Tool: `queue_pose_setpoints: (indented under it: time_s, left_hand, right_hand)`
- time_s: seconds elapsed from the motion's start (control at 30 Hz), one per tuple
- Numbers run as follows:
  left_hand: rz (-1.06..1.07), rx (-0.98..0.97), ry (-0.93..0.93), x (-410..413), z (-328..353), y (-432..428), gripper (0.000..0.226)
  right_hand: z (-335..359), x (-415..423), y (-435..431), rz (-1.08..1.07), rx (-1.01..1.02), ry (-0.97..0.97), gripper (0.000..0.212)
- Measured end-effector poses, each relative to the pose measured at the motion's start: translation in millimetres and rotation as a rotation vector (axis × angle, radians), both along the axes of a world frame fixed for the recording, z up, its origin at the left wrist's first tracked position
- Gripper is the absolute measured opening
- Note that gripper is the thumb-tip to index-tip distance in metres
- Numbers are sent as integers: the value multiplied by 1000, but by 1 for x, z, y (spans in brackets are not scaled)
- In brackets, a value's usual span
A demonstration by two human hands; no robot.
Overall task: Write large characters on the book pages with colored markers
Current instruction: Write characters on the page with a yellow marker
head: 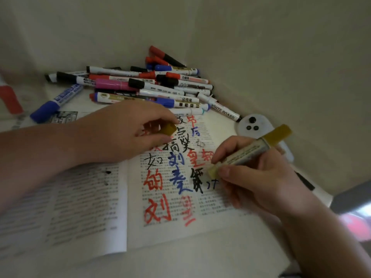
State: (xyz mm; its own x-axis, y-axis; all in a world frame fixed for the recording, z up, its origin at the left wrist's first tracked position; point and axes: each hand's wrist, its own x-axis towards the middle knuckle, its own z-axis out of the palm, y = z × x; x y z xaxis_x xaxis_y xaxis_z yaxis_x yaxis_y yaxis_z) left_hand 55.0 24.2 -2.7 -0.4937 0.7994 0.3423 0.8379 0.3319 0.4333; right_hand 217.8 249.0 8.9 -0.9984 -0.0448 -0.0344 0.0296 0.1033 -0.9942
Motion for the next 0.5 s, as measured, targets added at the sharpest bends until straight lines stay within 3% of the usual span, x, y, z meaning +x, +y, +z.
queue_pose_setpoints:
  time_s: [0.17,0.27,0.5]
  left_hand:
    - [-5,48,-45,3,1,-1,27]
    - [4,59,-65,2,0,-2,28]
    - [-25,61,-38,2,0,-3,34]
  right_hand:
    - [-1,13,-9,-45,93,85,4]
    - [-3,15,-10,-72,160,172,4]
    - [-5,15,-9,-44,190,163,4]
